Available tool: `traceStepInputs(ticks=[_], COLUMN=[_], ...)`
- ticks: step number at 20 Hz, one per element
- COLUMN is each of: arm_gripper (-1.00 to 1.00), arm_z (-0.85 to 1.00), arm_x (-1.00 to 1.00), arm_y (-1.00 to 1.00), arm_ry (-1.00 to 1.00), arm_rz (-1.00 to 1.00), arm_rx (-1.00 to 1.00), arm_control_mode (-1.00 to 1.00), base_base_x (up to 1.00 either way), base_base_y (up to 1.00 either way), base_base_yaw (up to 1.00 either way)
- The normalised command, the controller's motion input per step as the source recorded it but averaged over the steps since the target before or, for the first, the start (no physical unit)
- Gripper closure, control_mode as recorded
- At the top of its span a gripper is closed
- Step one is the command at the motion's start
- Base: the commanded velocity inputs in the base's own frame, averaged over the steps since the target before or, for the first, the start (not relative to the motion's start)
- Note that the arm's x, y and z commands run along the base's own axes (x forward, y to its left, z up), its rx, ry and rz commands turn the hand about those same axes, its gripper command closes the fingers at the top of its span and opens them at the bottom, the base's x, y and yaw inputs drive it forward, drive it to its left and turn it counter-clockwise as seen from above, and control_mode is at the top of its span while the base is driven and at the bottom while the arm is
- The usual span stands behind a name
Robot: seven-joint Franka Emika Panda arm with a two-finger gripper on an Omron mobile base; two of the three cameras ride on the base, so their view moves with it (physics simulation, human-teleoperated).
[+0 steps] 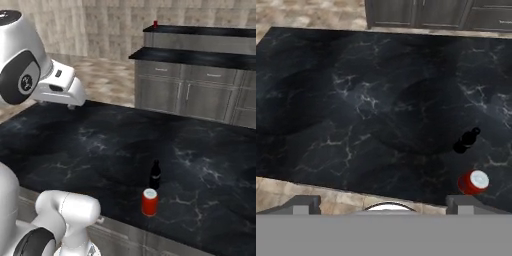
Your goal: Move the drinks to the dining counter.
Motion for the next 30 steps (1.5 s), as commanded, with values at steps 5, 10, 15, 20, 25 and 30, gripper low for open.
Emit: traceStepInputs(ticks=[5,10,15,20,25,30], arm_gripper=[-1.0,-1.0,-1.0,-1.0,-1.0,-1.0], arm_z=[0.0,0.0,0.0,0.0,-0.05,-0.12], arm_x=[0.0,0.0,0.0,0.0,0.0,0.0], arm_y=[0.0,0.0,0.0,0.0,-0.25,-0.03], arm_ry=[0.0,0.0,0.0,0.0,0.03,0.03], arm_rz=[0.0,0.0,0.0,0.0,-0.03,0.08], arm_rx=[0.0,0.0,0.0,0.0,0.04,0.01], arm_control_mode=[1.0,1.0,1.0,1.0,-1.0,-1.0], base_base_x=[0.11,0.04,0.21,0.31,0.03,0.0], base_base_y=[-1.0,-1.0,-1.0,-1.0,-0.57,0.0], base_base_yaw=[-0.41,-0.62,-0.58,-0.52,-0.17,0.0])
